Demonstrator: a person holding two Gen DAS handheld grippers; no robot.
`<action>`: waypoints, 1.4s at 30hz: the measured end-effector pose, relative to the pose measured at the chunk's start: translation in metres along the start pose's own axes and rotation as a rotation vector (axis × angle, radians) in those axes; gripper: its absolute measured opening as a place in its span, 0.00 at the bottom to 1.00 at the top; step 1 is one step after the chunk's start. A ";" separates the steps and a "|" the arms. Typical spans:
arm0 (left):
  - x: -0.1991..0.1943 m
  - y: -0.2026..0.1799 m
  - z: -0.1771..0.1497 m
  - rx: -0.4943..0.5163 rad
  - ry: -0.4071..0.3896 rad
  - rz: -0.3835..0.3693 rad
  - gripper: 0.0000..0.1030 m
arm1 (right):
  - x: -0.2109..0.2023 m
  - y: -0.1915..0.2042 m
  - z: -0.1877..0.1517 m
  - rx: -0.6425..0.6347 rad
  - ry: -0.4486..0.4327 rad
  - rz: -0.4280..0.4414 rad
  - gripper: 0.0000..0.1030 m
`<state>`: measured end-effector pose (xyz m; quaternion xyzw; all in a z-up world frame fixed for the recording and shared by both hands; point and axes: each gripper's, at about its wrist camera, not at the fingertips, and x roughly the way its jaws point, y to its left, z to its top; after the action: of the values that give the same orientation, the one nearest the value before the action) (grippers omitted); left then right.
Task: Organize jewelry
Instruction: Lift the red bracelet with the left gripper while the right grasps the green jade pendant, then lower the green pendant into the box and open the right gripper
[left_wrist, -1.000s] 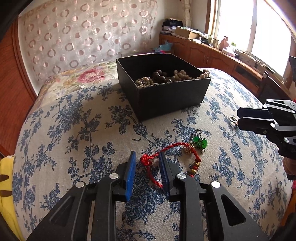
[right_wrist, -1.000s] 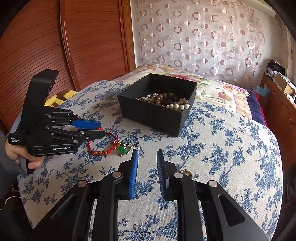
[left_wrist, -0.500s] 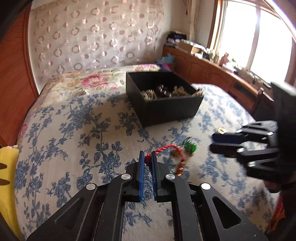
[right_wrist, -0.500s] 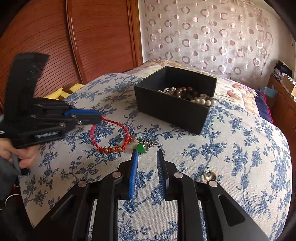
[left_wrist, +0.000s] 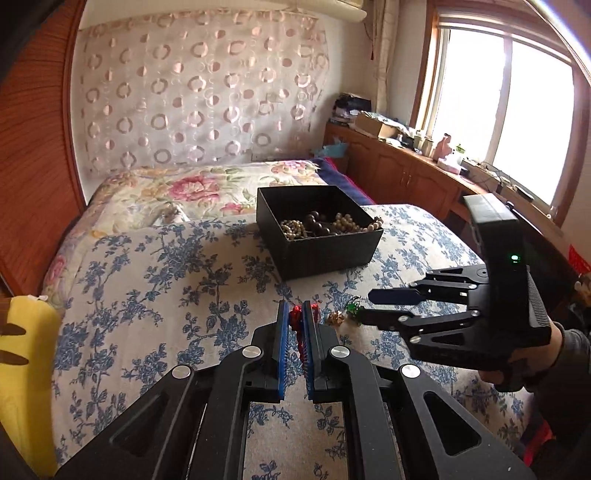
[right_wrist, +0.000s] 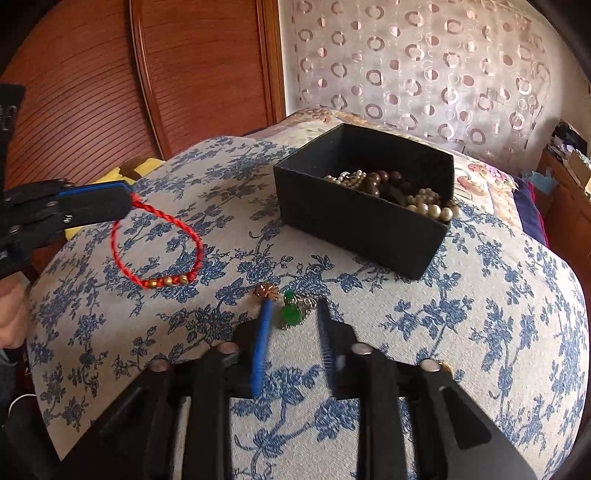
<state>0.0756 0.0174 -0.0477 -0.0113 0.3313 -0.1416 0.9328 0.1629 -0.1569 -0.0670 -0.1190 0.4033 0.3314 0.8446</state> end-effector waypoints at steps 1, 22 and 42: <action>0.000 0.000 0.000 -0.002 0.000 0.000 0.06 | 0.003 0.001 0.001 -0.001 0.010 -0.007 0.34; 0.004 -0.005 0.001 0.006 -0.014 0.013 0.06 | -0.022 -0.009 0.012 -0.007 -0.054 -0.036 0.13; 0.005 -0.005 0.042 0.031 -0.076 0.049 0.06 | -0.060 -0.029 0.078 -0.031 -0.184 -0.077 0.13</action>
<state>0.1044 0.0083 -0.0174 0.0059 0.2934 -0.1233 0.9480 0.2019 -0.1702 0.0266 -0.1164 0.3139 0.3143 0.8883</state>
